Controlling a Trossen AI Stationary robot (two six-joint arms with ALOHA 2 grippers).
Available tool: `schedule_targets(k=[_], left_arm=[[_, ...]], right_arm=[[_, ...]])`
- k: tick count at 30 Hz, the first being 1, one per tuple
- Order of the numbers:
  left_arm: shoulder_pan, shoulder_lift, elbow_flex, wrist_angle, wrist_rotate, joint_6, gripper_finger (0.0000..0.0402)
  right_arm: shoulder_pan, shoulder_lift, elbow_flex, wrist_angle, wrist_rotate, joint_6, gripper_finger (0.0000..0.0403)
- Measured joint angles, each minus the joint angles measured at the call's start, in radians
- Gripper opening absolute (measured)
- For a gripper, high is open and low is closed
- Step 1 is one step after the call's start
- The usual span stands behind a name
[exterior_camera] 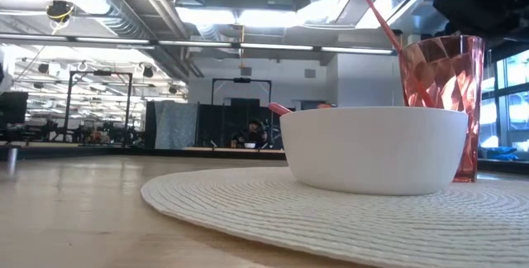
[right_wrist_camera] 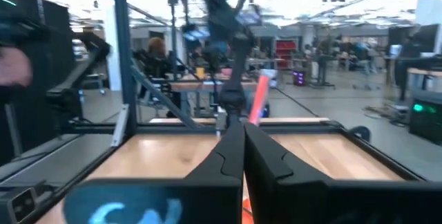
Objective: Pick & Place Utensil
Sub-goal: Return to Home Position
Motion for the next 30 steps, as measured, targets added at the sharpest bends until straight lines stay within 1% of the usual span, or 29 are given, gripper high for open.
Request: schedule_targets(k=[3,6,9,11,13,15,17,18,20,24,26,30], left_arm=[[0.077,-0.259,-0.246,0.137,0.051,-0.074,0.0001],[0.120,-0.490,-0.429,0.271,0.135,-0.128,0.0001],[0.124,-0.650,-0.525,0.271,0.145,-0.166,0.0001],[0.114,-0.720,-0.549,0.229,0.148,-0.186,0.0001],[0.096,-0.727,-0.542,0.166,0.147,-0.188,0.0001],[0.080,-0.724,-0.537,0.080,0.094,-0.183,0.0002],[0.074,-0.702,-0.534,0.029,0.010,-0.194,0.0001],[0.072,-0.702,-0.536,-0.017,-0.014,-0.208,0.0001],[0.072,-0.703,-0.538,-0.085,-0.016,-0.250,0.0001],[0.072,-0.710,-0.554,-0.162,-0.022,-0.295,0.0001],[0.072,-0.719,-0.575,-0.157,-0.035,-0.289,0.0001],[0.072,-0.726,-0.636,-0.059,-0.031,-0.248,0.0001]], right_arm=[[0.000,0.000,0.000,-0.002,-0.021,0.005,0.0003],[0.000,0.000,0.000,0.000,-0.022,0.016,0.0002],[0.000,0.000,0.000,0.002,-0.021,0.013,0.0002],[0.000,0.000,0.000,0.002,-0.011,0.009,0.0001],[0.000,0.000,0.000,0.002,-0.005,0.003,0.0001],[0.000,-0.002,0.000,0.002,-0.005,0.012,0.0001],[0.000,-0.004,0.000,0.003,-0.005,0.018,0.0001],[0.000,-0.005,0.000,0.001,-0.009,0.019,0.0001],[0.000,-0.005,0.000,0.001,-0.015,0.018,0.0001],[0.000,-0.005,0.000,-0.005,-0.013,0.019,0.0001],[0.000,-0.005,0.000,-0.010,-0.013,0.020,0.0000],[0.000,-0.006,0.000,-0.025,-0.013,0.022,0.0000]])
